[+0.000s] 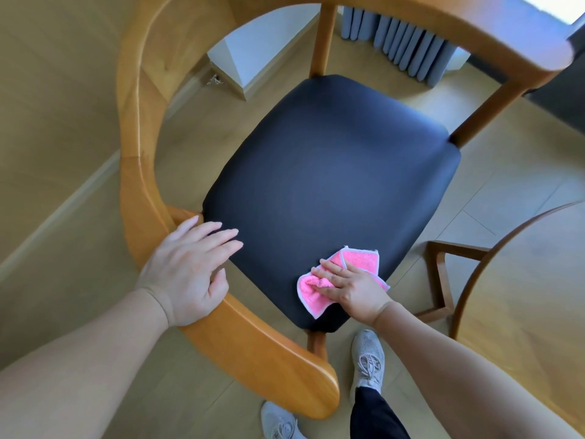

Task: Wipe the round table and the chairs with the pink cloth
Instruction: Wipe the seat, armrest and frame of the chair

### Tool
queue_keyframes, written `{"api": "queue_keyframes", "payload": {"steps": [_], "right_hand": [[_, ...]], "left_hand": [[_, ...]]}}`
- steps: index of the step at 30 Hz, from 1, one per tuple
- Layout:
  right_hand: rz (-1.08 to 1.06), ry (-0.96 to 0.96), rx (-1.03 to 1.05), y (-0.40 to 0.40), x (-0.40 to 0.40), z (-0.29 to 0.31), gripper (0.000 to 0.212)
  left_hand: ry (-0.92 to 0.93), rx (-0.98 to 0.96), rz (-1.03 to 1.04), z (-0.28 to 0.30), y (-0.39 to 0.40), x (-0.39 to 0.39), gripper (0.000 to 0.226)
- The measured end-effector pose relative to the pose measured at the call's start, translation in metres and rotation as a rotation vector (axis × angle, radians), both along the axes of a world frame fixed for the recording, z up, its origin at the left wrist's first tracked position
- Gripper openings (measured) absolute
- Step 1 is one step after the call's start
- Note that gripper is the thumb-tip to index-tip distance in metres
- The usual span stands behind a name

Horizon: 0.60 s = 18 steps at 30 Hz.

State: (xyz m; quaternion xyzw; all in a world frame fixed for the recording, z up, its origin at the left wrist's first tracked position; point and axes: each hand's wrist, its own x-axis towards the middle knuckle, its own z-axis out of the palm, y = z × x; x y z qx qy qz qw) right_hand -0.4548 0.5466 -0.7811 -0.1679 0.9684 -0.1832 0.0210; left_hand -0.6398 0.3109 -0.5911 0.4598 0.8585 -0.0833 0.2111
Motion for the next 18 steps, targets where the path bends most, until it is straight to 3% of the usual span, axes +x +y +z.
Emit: {"api": "queue_keyframes", "payload": {"steps": [3,6,14,18], "right_hand": [[-0.120,0.000,-0.024,0.023,-0.019,0.000,0.057],[-0.090,0.012,-0.044,0.041,-0.030,-0.006,0.056],[-0.120,0.077,-0.060,0.043,-0.032,-0.023,0.031],[-0.168,0.068,-0.045,0.046,-0.037,-0.018,0.033]], "left_hand": [[-0.013,-0.083,0.004,0.001,0.005,-0.002,0.058],[-0.055,-0.143,0.027,-0.005,0.012,-0.013,0.065],[-0.015,0.053,-0.115,-0.059,0.084,-0.082,0.053],[-0.063,0.129,-0.155,-0.086,0.115,-0.099,0.052]]}}
